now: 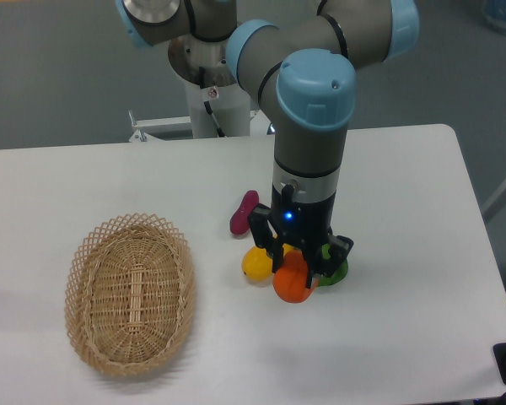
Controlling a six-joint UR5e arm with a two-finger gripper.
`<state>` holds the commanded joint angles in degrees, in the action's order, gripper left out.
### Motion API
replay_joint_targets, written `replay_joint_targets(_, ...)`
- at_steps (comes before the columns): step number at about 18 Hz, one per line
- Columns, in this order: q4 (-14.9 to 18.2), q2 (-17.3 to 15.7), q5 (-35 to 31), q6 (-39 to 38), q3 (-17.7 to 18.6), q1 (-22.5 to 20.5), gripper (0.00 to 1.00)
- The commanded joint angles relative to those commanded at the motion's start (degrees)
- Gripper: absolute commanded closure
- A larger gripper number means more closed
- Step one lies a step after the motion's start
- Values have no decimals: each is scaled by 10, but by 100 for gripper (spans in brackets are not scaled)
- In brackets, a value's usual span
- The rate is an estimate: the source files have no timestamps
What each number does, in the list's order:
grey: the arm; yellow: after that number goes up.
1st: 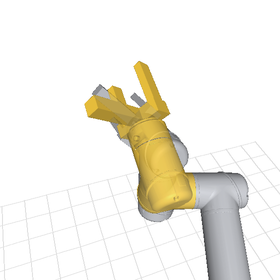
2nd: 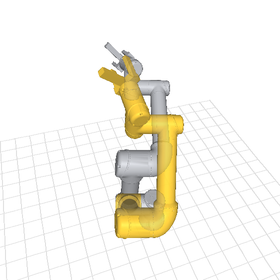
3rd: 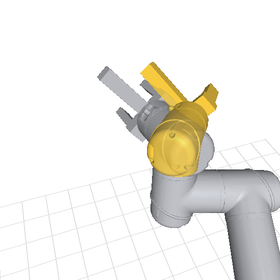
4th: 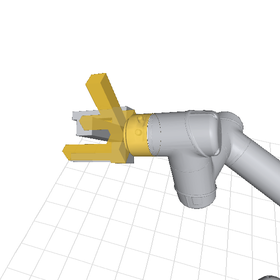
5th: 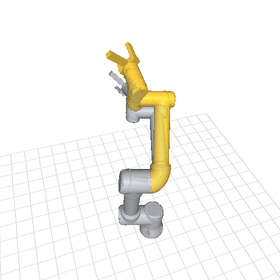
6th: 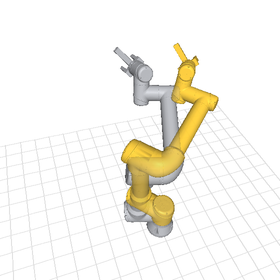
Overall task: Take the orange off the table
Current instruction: 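Lift the grasped orange up off the table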
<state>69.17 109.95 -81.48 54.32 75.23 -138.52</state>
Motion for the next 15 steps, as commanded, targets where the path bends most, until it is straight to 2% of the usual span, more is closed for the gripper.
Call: replay_joint_targets(15,0,0,9,0,3,-6,55)
